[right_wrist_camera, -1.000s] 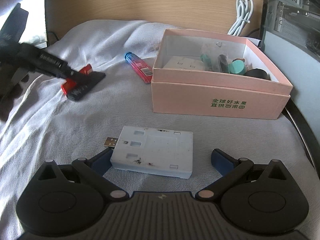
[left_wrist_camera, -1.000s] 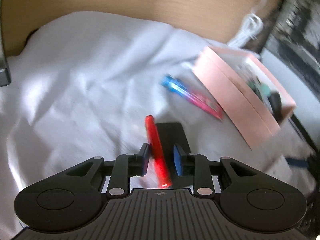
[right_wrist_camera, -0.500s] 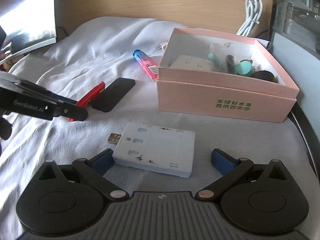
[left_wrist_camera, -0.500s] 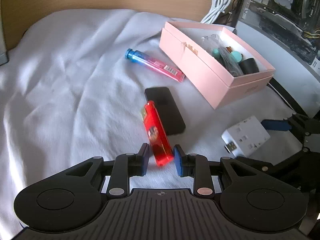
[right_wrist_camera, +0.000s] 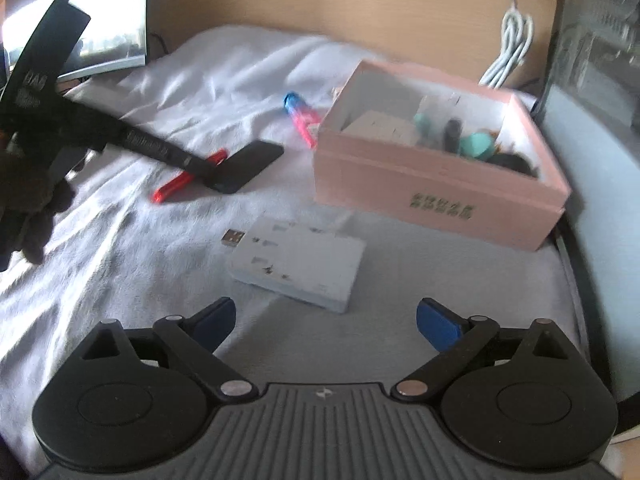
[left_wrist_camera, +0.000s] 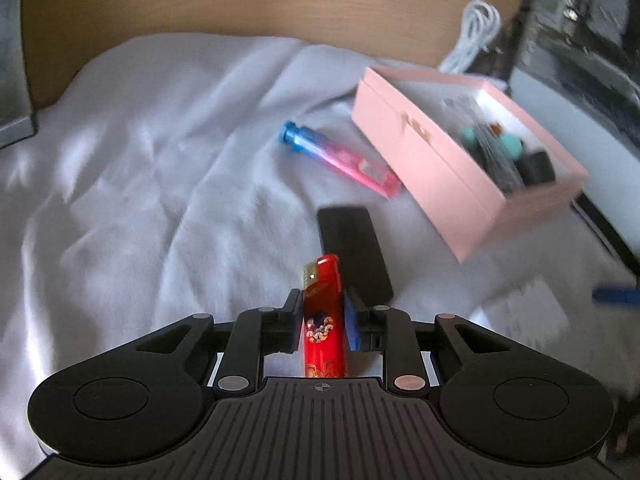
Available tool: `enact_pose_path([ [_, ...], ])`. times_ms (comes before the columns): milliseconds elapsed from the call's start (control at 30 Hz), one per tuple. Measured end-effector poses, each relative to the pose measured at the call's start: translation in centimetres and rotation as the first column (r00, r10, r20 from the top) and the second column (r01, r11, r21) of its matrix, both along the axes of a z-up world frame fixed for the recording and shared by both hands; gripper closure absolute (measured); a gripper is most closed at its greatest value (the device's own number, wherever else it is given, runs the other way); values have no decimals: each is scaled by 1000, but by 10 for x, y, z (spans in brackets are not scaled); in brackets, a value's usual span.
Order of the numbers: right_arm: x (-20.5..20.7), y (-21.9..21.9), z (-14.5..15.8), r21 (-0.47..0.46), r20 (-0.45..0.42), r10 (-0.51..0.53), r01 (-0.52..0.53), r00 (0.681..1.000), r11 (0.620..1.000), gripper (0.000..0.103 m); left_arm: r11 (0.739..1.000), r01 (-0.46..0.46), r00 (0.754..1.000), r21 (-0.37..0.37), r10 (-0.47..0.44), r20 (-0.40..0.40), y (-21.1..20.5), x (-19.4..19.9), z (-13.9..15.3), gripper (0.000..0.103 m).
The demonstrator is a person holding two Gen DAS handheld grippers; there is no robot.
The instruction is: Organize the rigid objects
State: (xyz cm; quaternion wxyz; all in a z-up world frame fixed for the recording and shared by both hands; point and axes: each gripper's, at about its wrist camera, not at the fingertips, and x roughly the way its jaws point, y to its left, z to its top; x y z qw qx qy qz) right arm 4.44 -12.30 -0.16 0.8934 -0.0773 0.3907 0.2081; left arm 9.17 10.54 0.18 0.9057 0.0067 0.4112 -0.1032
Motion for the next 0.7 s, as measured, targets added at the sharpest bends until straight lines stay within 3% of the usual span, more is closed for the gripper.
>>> enact_pose_path([
  [200, 12, 7, -3, 22, -30, 28, -27, 999, 999, 8, 996, -15, 1000, 83, 15, 1, 0, -65, -2, 83],
  [400, 8, 40, 4, 97, -61, 220, -214, 974, 972, 11, 996, -80, 997, 27, 81, -15, 13, -92, -1, 83],
  [533, 2, 46, 19, 19, 76, 269, -271, 960, 962, 11, 993, -116, 993, -4, 116, -10, 14, -92, -1, 83],
  [633, 15, 54, 17, -54, 110, 281, -276, 954, 960, 11, 996, -85, 996, 26, 85, 4, 8, -95, -2, 79],
  [700, 26, 58, 11, -73, 101, 299, -292, 949, 954, 11, 998, -59, 998, 34, 58, 5, 5, -96, -3, 70],
])
